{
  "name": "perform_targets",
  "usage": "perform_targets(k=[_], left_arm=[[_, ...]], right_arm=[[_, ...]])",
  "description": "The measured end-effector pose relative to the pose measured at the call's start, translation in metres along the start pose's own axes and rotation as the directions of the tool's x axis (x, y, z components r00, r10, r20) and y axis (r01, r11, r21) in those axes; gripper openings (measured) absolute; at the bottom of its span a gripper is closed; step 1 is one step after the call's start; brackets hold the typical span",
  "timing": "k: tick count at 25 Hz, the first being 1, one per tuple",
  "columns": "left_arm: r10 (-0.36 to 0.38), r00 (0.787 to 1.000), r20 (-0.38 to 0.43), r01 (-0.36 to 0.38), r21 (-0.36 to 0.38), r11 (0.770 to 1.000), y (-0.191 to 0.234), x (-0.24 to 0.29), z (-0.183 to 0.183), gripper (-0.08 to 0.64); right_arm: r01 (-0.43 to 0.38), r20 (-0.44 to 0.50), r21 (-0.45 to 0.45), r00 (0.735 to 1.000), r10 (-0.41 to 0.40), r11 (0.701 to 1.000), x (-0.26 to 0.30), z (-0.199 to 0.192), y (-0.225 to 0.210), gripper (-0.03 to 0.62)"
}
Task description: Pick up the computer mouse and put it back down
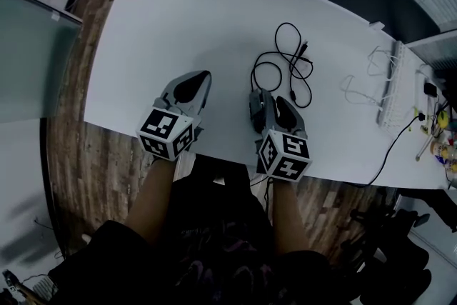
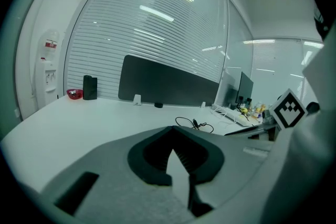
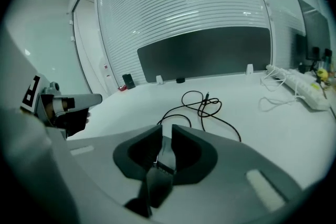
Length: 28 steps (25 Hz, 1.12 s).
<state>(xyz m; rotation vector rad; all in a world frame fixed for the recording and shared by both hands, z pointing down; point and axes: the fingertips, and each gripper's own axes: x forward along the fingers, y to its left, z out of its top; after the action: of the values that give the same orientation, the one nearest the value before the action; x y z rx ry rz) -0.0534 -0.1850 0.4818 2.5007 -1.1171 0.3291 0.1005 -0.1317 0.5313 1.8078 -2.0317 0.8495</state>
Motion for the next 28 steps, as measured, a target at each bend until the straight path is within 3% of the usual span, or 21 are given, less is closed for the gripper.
perform_targets(k=[2, 16, 28], left_arm=[[0.0, 1.0, 0.009, 0.0, 0.005, 1.0, -0.002, -0.002, 0.005, -0.006], [0.0, 0.996, 0.09, -0.005, 0.06, 0.998, -0.017, -0.02, 0.046, -0.006], [-0.008, 0.981, 0.194, -0.015, 0.116, 0.993, -0.039, -0.041, 0.106, -0.006]], right_arm=[[0.023, 0.015, 0.0, 1.0, -0.023, 1.0, -0.005, 0.006, -0.004, 0.005], [0.01, 0.151, -0.014, 0.989, -0.008, 1.0, -0.04, 0.056, -0.004, 0.005], [-0.028, 0.293, -0.059, 0.955, 0.044, 0.998, -0.082, 0.116, 0.004, 0.003]])
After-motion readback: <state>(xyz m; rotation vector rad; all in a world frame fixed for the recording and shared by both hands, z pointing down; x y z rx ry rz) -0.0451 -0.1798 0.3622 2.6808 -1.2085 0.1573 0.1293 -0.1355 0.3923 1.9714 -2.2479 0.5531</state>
